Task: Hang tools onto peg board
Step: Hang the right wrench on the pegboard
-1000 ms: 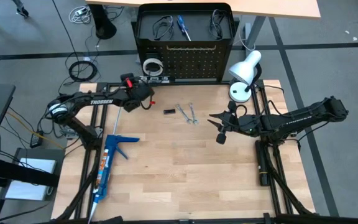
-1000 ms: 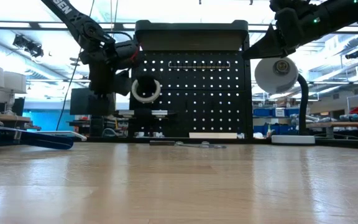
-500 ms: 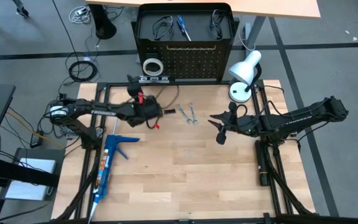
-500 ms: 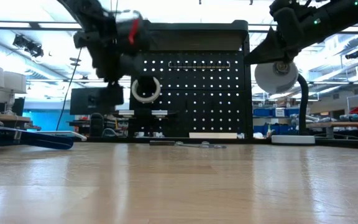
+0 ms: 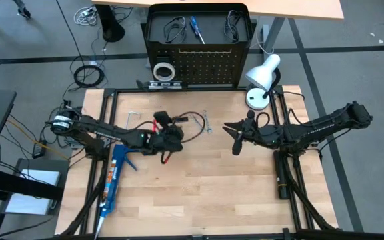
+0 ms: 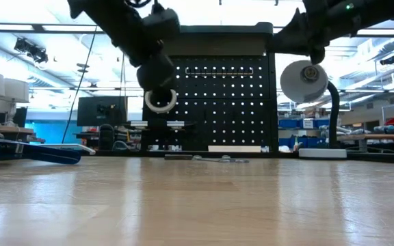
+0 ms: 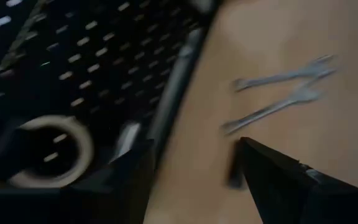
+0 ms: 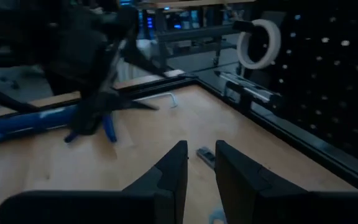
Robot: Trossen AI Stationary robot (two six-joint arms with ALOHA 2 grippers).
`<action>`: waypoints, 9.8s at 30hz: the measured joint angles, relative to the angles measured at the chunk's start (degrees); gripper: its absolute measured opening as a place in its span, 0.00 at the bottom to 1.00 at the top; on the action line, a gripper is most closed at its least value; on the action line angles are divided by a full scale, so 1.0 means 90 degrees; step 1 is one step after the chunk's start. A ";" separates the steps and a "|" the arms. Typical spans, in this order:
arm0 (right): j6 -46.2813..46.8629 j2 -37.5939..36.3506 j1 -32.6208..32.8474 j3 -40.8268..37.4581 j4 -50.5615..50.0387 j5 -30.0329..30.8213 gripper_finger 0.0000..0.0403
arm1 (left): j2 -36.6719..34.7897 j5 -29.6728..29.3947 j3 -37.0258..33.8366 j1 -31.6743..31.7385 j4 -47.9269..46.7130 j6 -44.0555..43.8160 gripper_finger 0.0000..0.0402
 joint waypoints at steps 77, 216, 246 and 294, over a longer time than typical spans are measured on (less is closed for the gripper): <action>0.2406 0.1557 0.0746 0.0148 -0.2844 0.0736 0.38 | 0.0000 0.2528 -0.2720 0.0162 0.6419 -0.0689 0.60; 0.3127 0.4504 -0.1019 0.0621 0.0504 0.0572 0.45 | -0.1365 0.4305 -0.3312 0.2119 0.5345 0.0161 0.60; 0.2171 0.5311 -0.1906 0.0743 0.1245 -0.0899 0.56 | -0.1365 0.5020 -0.3310 0.2115 0.5776 -0.0145 0.60; 0.0161 0.4252 -0.1250 0.0724 -0.0624 -0.2028 0.39 | 0.0866 0.5953 -0.0940 0.1643 0.4333 0.0074 0.56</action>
